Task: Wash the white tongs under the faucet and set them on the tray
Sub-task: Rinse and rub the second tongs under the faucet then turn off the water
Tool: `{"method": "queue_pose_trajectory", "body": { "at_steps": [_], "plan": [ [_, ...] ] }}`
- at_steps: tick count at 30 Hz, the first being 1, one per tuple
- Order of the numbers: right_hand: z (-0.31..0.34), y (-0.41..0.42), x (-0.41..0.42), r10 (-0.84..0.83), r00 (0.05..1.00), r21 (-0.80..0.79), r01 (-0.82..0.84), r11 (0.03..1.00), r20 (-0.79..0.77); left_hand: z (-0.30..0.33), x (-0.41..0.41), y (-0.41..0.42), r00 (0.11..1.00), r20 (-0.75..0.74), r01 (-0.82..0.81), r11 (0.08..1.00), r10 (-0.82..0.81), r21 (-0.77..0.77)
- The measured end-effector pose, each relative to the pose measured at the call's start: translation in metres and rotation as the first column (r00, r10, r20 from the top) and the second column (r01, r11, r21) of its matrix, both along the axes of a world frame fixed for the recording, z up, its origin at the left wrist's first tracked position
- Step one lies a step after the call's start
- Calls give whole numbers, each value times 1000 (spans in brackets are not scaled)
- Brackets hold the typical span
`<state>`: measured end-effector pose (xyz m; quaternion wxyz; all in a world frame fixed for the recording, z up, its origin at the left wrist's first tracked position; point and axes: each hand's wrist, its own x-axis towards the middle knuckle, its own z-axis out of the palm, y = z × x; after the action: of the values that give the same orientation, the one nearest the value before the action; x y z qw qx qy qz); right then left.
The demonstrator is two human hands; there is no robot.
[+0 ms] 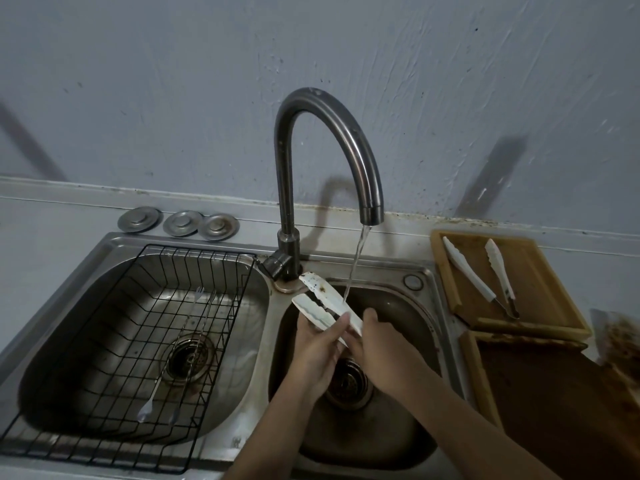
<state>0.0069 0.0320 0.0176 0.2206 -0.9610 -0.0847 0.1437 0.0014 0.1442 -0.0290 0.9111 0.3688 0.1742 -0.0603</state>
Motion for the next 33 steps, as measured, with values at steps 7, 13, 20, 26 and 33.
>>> {"method": "queue_pose_trajectory", "body": {
  "at_steps": [7, 13, 20, 26, 33],
  "plan": [
    [9, 26, 15, 103, 994, -45, -101, 994, 29, -2, 6, 1, 975, -221, -21, 969, -35, -245],
    [8, 26, 28, 153, 981, -10, -153, 988, 116, 4, 17, 9, 969, -228, 31, 966, -91, -256],
    [2, 21, 37, 5, 973, 182, 38, 983, -233, 4, 20, 1, 956, -273, 92, 994, -104, -54],
    [-17, 11, 31, -63, 953, 247, 140, 959, -295, 4, 12, -12, 947, -270, 193, 981, -176, 36],
    [-22, -7, 13, 74, 985, 108, -57, 992, -155, -20, 35, 11, 910, -410, 18, 995, -58, -100]
  ]
}}
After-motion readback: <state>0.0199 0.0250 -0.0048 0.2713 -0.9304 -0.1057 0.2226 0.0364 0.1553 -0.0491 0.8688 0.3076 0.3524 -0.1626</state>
